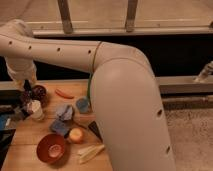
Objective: Place brush in paper cup
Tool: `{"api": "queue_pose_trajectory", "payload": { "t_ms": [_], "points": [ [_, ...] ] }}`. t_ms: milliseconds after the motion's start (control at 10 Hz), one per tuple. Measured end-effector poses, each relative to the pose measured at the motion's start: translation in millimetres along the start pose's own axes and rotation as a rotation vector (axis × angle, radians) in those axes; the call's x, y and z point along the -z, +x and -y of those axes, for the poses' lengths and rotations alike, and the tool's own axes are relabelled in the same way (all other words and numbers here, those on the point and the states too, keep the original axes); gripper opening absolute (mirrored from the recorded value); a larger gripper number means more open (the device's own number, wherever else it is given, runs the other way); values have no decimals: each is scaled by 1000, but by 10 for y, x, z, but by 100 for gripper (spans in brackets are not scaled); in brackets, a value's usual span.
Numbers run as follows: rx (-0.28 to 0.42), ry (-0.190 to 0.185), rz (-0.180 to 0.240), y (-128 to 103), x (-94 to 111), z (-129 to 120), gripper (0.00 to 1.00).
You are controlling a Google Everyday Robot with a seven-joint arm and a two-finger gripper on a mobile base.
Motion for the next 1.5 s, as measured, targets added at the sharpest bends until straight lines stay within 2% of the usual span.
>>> {"api": "queue_pose_trajectory", "payload": {
  "t_ms": [500,800,900,1100,1300,1500],
  "points": [
    [1,-2,-1,17,-9,5,0],
    [0,-4,14,18,2,174,0],
    [1,-6,16,-88,-28,195,0],
    [13,16,20,-357,-112,265,0],
    [44,29,10,-590,-248,223,0],
    [62,37,-5,-721,-404,232,0]
  ]
}}
